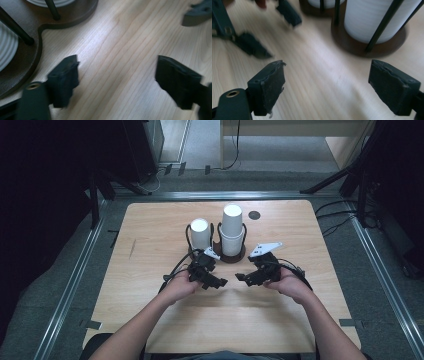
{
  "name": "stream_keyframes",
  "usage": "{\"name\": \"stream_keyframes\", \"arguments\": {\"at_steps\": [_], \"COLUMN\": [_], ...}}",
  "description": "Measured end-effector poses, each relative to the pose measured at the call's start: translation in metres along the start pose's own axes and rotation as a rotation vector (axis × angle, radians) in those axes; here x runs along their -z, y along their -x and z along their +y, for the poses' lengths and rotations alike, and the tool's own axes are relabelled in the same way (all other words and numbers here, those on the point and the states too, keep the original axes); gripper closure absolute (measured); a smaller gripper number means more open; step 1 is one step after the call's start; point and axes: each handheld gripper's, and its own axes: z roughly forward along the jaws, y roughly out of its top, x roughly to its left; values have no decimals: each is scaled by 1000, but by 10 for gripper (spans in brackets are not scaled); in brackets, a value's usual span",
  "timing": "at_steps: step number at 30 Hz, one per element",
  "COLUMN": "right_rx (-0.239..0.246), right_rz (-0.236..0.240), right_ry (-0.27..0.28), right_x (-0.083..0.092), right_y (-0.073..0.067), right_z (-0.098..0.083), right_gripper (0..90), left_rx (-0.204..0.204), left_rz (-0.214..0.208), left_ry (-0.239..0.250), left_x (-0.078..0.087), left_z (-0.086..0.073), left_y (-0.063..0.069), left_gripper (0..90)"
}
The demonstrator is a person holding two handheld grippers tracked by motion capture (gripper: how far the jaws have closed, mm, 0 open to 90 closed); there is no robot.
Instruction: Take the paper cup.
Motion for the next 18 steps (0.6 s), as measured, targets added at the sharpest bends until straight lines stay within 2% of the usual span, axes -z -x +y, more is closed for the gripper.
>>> {"name": "stream_keyframes", "arguments": {"at_steps": [1,2,3,4,5,6,7,8,9,10,11,13,14,16,18], "right_rx": [9,17,17,27,21,21,20,13,-5,-25,-39,-59,-59,-42,-48], "right_rz": [-3,-2,-2,5,38,94,97,97,102,100,99,140,140,101,105], "right_ry": [9,5,5,-3,-10,-15,-11,-9,0,4,11,13,13,-4,-20], "right_x": [3,5,5,8,10,11,12,13,14,15,16,18,18,21,22], "right_y": [-2,-3,-3,-4,-4,-3,-3,-3,-2,-1,1,4,4,6,7], "right_z": [2,3,3,4,4,4,4,4,5,6,7,8,8,8,9], "right_gripper": [132,131,131,135,133,133,134,134,133,133,136,137,137,168,214], "left_rx": [-3,-16,-16,-66,-66,-49,-46,-51,-52,-63,-79,-74,-74,-62,-49], "left_rz": [29,42,42,59,59,-11,-30,-30,-14,7,11,13,13,21,22], "left_ry": [27,52,52,90,90,89,102,111,112,117,125,129,129,140,173], "left_x": [3,4,4,8,8,11,12,12,12,13,14,15,15,19,23], "left_z": [3,4,4,5,5,8,8,8,8,8,7,7,7,7,8], "left_y": [6,8,8,12,12,9,8,7,7,7,7,6,6,4,4], "left_gripper": [173,173,173,170,167,165,160,165,217,313,360,372,381,365,369]}}
